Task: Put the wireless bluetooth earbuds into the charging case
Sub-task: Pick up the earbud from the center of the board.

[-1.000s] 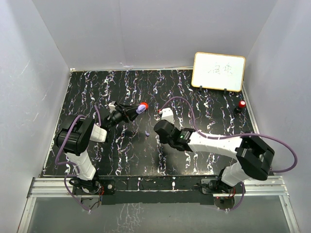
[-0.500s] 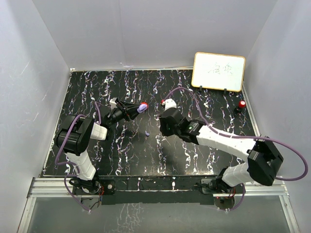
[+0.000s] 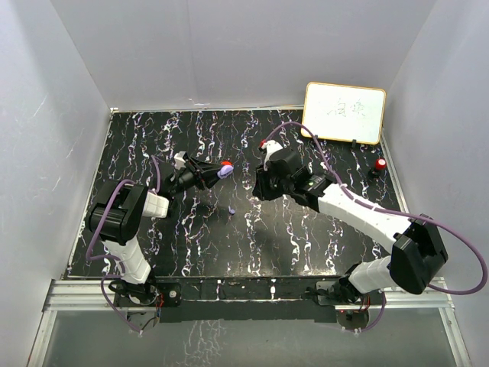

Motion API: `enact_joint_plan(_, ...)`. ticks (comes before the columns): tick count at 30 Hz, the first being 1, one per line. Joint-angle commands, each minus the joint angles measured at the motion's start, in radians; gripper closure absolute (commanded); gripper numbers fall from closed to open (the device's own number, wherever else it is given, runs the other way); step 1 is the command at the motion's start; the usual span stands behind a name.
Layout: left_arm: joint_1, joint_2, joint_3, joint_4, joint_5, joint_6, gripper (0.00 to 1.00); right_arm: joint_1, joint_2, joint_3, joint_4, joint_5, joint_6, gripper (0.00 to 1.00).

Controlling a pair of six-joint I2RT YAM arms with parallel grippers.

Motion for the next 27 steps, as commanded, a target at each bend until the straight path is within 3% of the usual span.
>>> enact_joint_plan(1, 0.005, -0.046, 0.039, -0.02, 0.029, 0.044, 1.0, -0.035, -0.026, 0.066, 0.028, -0.159, -0.065, 0.82)
enact_joint_plan(11, 0.006, -0.034, 0.055, -0.021, 0.048, 0.056, 1.0, -0.072, 0.024, 0.102, 0.075, -0.352, -0.116, 0.82)
enact_joint_plan(27, 0.006, -0.051, 0.072, -0.092, 0.06, 0.102, 1.0, -0.074, 0.172, 0.245, 0.058, -0.364, -0.095, 0.83)
